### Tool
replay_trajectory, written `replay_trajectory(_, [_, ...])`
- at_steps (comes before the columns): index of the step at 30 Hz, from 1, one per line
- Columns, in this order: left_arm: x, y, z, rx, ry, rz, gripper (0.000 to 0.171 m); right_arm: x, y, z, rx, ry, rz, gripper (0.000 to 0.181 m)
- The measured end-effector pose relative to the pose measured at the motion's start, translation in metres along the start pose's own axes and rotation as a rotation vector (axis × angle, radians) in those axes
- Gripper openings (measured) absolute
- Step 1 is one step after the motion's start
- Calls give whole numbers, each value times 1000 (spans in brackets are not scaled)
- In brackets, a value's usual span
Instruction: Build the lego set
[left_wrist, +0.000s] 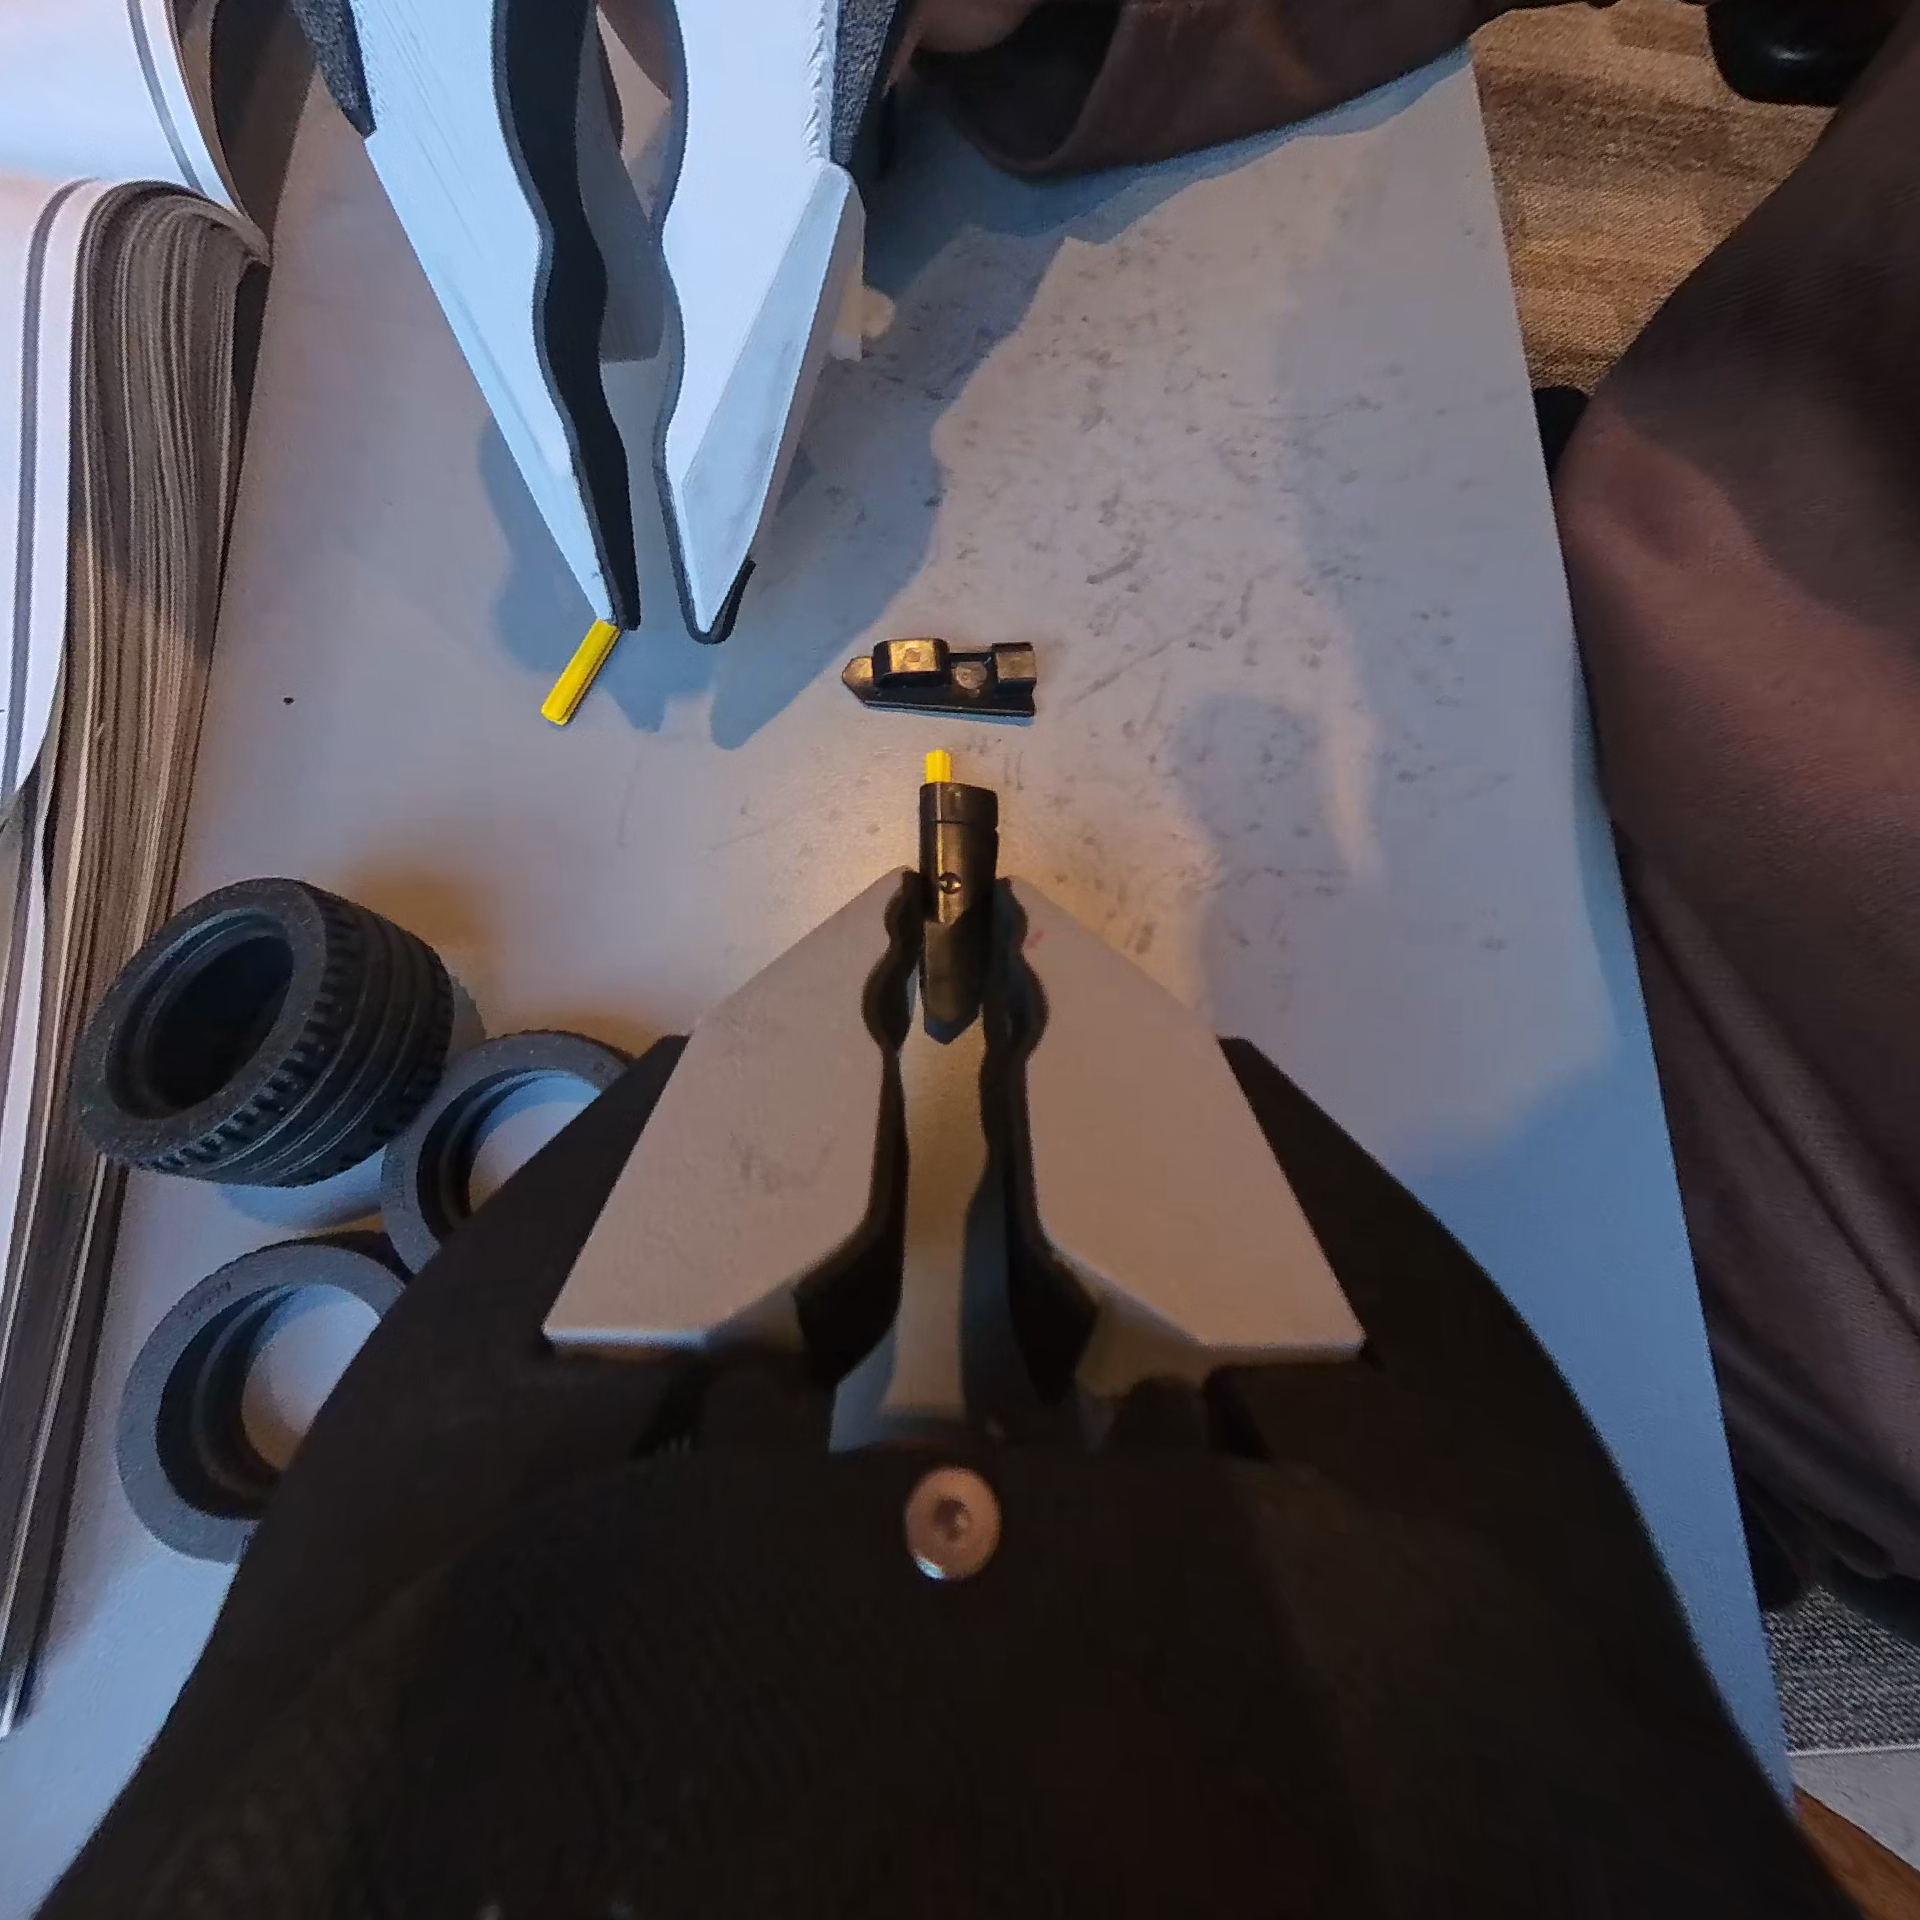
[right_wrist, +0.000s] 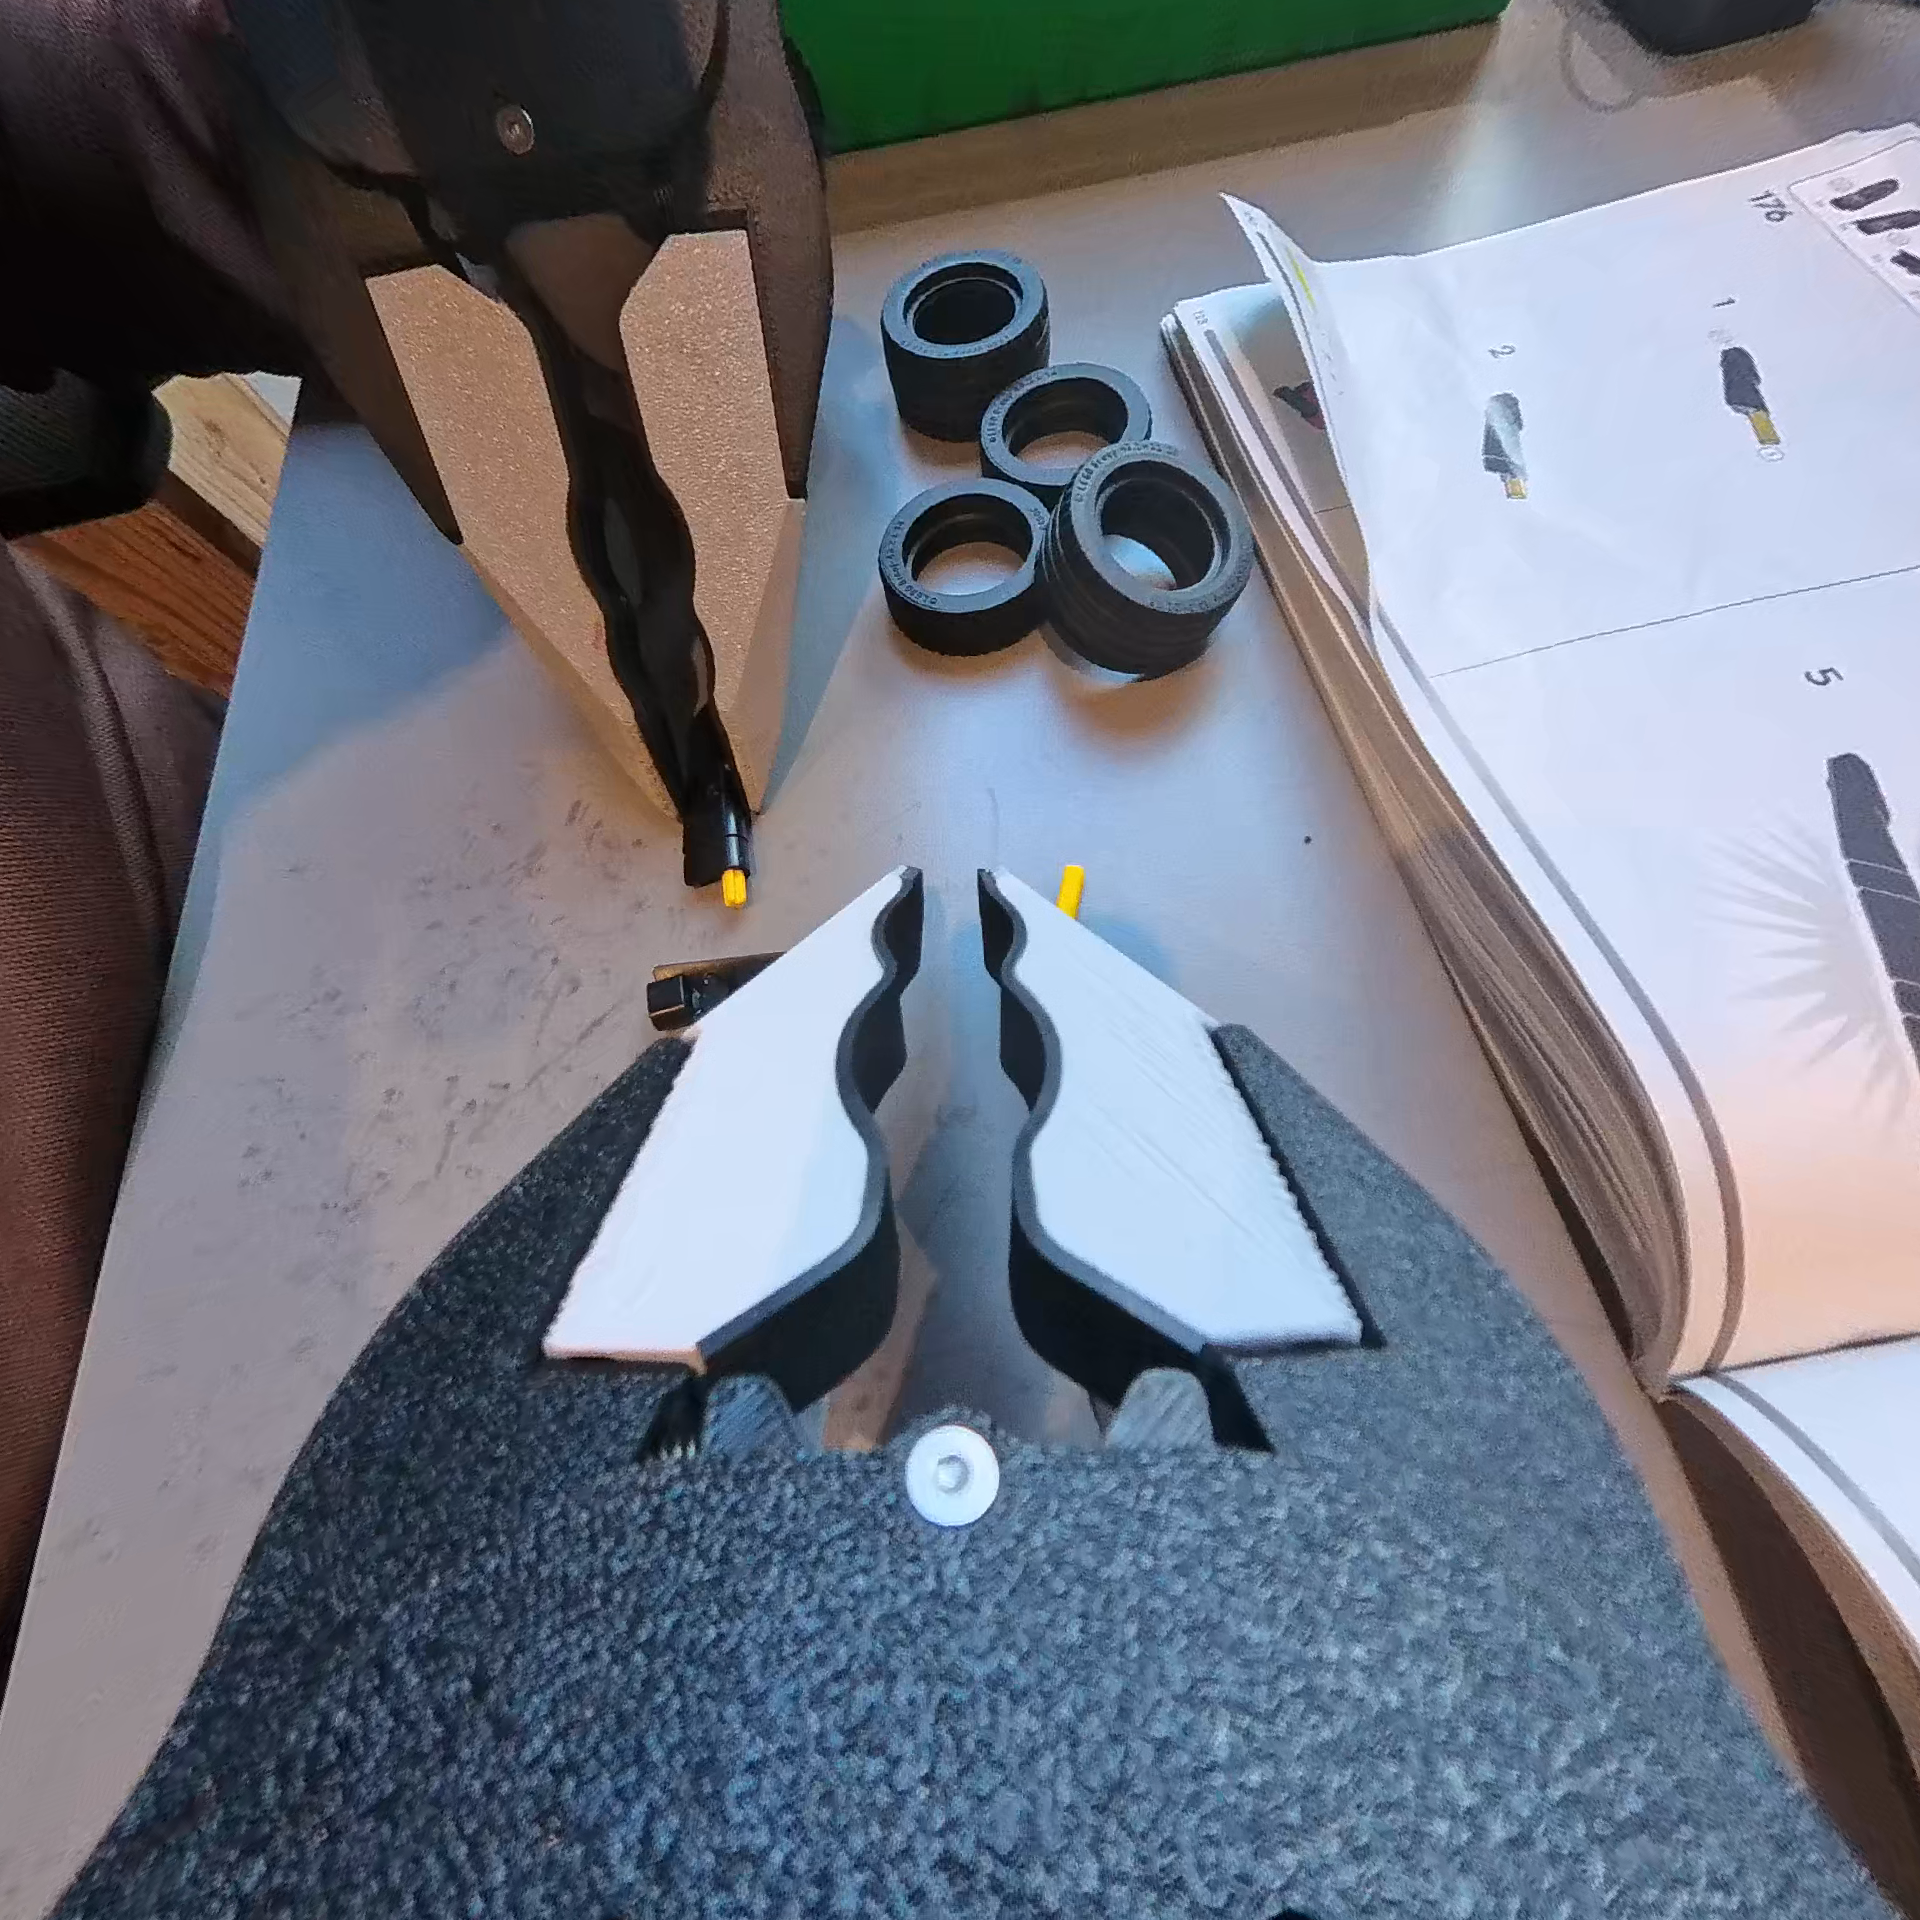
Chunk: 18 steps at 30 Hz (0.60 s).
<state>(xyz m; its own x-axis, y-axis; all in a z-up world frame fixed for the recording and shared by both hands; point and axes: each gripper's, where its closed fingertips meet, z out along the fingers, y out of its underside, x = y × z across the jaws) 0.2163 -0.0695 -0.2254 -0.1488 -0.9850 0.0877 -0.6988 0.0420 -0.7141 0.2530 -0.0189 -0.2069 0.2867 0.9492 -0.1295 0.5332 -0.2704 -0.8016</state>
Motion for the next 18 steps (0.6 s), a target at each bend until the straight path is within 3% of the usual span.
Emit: replay_trajectory(18, [-7,2,-3,-2,-31,-13,11,3,2,-1,-9,24,-15,5])
